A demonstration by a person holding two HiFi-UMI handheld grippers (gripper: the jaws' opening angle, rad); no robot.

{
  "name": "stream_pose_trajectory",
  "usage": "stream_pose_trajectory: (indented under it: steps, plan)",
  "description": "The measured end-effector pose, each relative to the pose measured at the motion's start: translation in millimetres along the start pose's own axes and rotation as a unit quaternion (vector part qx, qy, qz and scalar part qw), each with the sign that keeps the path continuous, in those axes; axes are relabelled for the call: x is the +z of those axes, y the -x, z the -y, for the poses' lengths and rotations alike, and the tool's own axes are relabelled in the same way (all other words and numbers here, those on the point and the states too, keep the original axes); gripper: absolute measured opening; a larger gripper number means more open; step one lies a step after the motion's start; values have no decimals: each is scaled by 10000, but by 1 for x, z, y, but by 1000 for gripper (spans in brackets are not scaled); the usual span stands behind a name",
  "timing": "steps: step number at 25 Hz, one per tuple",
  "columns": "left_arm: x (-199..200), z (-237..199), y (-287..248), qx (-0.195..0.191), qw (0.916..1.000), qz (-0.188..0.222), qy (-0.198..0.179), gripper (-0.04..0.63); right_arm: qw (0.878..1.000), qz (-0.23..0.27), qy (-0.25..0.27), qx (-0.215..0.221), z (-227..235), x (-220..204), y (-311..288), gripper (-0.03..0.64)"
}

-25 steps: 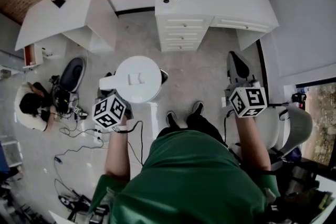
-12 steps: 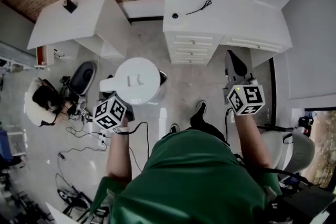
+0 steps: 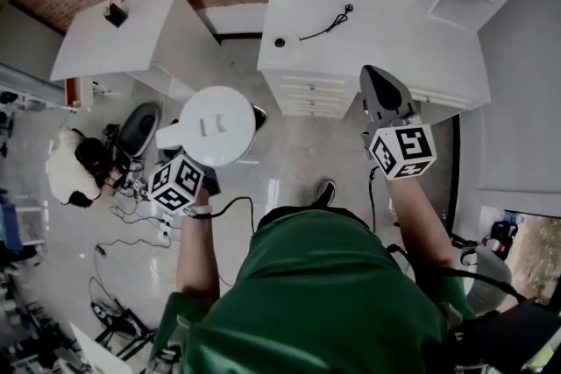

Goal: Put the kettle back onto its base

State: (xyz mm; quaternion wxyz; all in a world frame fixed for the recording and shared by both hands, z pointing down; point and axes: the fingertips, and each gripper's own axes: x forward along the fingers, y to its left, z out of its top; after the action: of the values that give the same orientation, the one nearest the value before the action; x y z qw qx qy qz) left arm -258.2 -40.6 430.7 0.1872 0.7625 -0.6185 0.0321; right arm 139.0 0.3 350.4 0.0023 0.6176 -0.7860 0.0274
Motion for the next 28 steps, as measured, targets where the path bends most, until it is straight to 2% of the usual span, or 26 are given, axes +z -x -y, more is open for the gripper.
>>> stream_pose_trajectory:
  steps: [7,15,22,28]
  plan:
    - [-8,32,-22,166,9998,-43,83,133,9998,-94,-33,146,46,-9,-16,12]
    - [-9,37,-50,239,9996,-168,58,135,9995,-234,-188,94,68,-25,-35,12]
    - [-14,40,-96,151,9995,-237,150,134,9994,-326,-117,-56,91,-30,-59,12]
    - [-7,44,-159,4,9995,-151,262,135,9990,-418,-80,-161,118,-32,-109,12]
